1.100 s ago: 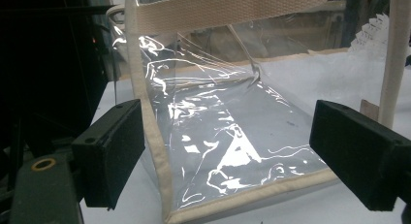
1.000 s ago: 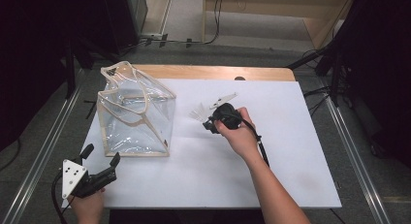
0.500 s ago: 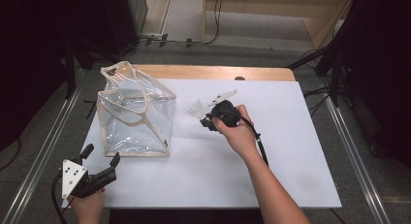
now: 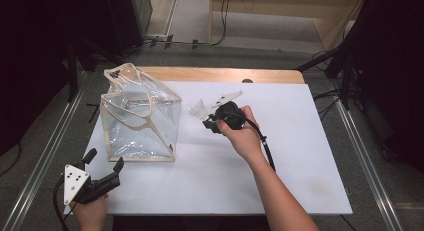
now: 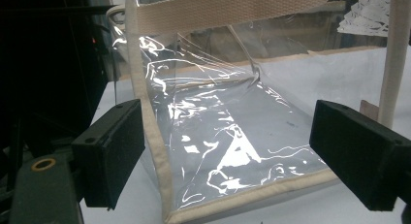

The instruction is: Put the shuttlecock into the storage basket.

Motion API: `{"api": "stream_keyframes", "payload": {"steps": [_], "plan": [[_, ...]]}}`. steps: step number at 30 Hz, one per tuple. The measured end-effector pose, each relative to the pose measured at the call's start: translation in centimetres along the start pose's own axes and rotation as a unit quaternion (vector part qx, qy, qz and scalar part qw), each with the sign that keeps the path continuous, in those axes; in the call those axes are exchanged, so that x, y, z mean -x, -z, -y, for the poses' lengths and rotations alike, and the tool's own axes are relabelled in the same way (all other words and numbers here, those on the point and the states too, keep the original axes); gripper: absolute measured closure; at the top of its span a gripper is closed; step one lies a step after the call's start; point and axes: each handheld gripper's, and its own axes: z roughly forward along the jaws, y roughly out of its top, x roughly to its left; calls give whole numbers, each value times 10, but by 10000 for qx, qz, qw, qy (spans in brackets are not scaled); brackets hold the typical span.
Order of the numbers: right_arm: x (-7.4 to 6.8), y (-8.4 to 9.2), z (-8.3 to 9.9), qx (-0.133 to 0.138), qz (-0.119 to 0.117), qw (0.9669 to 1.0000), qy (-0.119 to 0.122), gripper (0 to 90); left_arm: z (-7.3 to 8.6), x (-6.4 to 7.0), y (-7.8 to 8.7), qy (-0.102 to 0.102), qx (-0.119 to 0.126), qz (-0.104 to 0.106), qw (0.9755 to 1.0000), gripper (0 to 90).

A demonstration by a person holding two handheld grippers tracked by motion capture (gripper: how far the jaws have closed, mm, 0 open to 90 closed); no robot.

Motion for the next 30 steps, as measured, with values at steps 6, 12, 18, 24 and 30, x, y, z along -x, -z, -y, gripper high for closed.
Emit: {"api": "stream_keyframes", "payload": {"steps": [6,12,18,24,30], "plan": [[-2,3,-5,110,20,9999,47,623,0,0,0,-3,2,4,10000,133],[-5,9,-10,214,70,9997,84,623,0,0,0,-23,-10,2,10000,133],[-6,13,-13,307,68,9995,97,623,0,0,0,-25,-14,-1,10000,133],[-7,15,-16,408,34,9991,75,623,0,0,0,-25,-12,-1,10000,133],[-9,18,-20,527,-2,9986,100,623,0,0,0,-25,-9,-2,10000,133]]}}
